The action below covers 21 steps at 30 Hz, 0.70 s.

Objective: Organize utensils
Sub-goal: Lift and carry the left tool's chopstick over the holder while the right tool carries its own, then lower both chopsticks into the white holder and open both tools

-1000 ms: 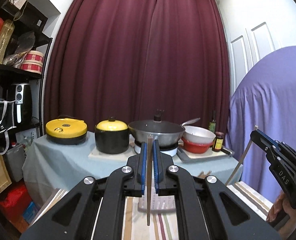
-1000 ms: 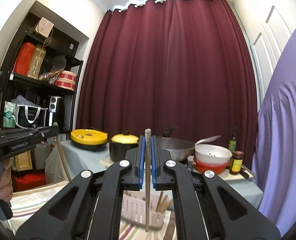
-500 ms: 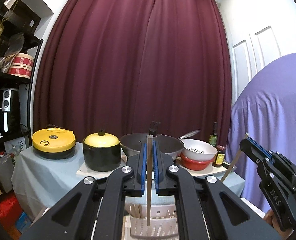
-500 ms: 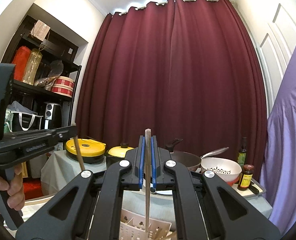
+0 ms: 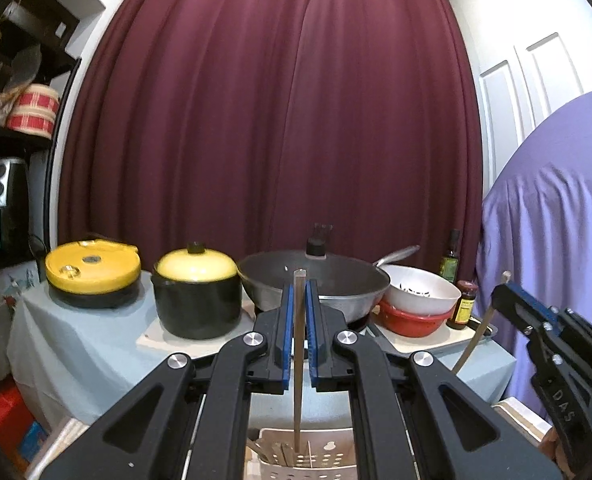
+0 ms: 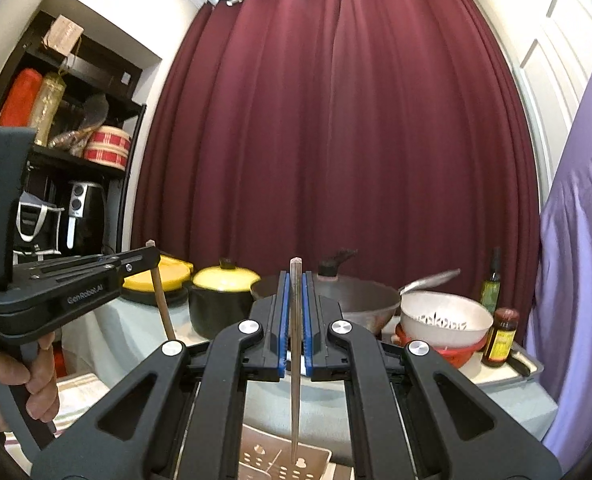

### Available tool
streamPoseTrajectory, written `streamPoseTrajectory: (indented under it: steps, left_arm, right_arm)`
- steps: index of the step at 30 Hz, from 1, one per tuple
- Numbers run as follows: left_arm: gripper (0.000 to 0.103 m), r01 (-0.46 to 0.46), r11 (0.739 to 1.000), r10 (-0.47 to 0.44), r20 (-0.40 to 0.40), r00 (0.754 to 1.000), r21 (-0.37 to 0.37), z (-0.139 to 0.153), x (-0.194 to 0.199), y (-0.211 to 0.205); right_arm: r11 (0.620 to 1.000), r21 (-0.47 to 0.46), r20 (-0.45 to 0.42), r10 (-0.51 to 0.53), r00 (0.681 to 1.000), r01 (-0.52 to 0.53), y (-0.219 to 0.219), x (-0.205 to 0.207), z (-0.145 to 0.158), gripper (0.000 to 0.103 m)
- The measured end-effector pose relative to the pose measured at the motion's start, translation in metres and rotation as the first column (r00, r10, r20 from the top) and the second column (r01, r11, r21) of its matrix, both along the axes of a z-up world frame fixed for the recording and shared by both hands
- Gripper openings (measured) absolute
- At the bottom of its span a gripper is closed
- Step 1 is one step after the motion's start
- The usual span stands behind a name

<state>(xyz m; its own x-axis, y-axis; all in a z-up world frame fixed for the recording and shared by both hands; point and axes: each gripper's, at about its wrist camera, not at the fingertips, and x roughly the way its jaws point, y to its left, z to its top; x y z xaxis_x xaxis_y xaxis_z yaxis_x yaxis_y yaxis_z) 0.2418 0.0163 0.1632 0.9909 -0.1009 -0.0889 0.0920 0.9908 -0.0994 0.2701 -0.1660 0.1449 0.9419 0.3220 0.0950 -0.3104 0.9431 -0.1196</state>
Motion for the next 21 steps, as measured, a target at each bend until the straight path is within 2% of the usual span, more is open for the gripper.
streamPoseTrajectory:
  steps: [10, 21]
  left_arm:
    - [0.007, 0.013, 1.0, -0.012, -0.065, 0.998, 0.012, -0.03, 0.018, 0.001]
    - [0.007, 0.033, 0.998, -0.027, -0.116, 0.993, 0.045, -0.056, 0.029, -0.006]
  right_arm:
    - [0.999, -0.029, -0.063, -0.021, 0.998, 0.02, 0.008, 0.027, -0.037, 0.006]
    - [0.998, -0.046, -0.131, -0.039, 0.991, 0.033, 0.012, 0.04, -0.063, 0.006]
